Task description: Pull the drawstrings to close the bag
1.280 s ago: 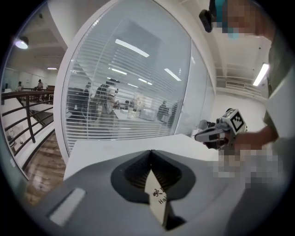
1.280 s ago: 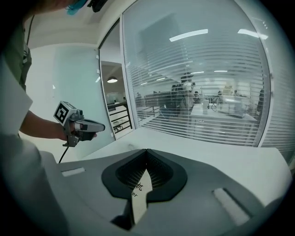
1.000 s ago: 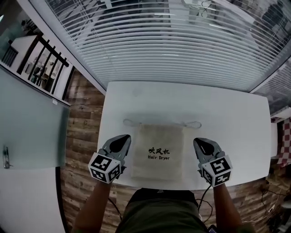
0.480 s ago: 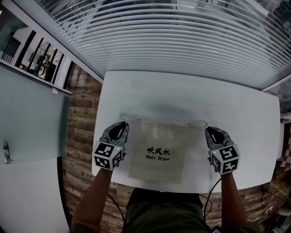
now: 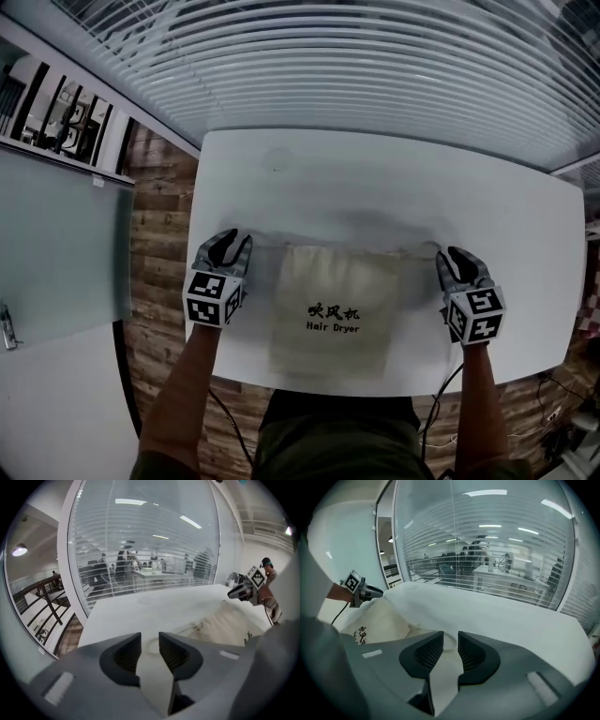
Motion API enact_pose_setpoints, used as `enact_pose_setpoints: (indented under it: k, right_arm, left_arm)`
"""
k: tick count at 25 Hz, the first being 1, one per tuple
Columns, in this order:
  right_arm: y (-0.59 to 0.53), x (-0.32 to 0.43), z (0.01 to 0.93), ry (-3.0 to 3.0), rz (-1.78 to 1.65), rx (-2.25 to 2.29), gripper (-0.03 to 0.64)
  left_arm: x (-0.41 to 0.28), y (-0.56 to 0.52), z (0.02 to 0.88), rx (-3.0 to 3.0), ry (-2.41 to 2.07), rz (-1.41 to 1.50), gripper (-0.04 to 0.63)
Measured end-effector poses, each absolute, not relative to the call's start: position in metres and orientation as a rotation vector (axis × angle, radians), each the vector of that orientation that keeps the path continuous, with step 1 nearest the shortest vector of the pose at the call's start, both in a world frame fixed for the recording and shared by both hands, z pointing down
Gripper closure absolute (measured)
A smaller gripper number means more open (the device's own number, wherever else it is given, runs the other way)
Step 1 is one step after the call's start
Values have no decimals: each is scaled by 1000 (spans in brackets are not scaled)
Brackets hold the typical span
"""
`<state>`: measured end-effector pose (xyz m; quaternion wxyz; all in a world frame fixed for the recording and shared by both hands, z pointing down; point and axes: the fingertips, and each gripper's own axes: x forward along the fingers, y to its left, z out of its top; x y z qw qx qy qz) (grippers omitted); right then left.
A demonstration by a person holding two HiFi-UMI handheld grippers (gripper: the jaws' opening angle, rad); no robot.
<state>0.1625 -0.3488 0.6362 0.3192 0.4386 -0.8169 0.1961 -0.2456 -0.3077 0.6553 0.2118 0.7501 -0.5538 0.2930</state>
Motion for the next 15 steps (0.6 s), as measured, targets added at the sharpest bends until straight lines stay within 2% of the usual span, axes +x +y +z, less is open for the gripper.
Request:
enact_pose_setpoints:
  k: [12, 15]
  right_arm:
    - [-355, 167, 669, -2061, 512, 1202, 528]
    - [-354, 165, 669, -2064, 510, 1195, 564]
  left_arm:
    - [-251, -307, 676, 2068, -1549, 905, 496]
    - [-254, -307, 675, 2060, -1558, 927, 500]
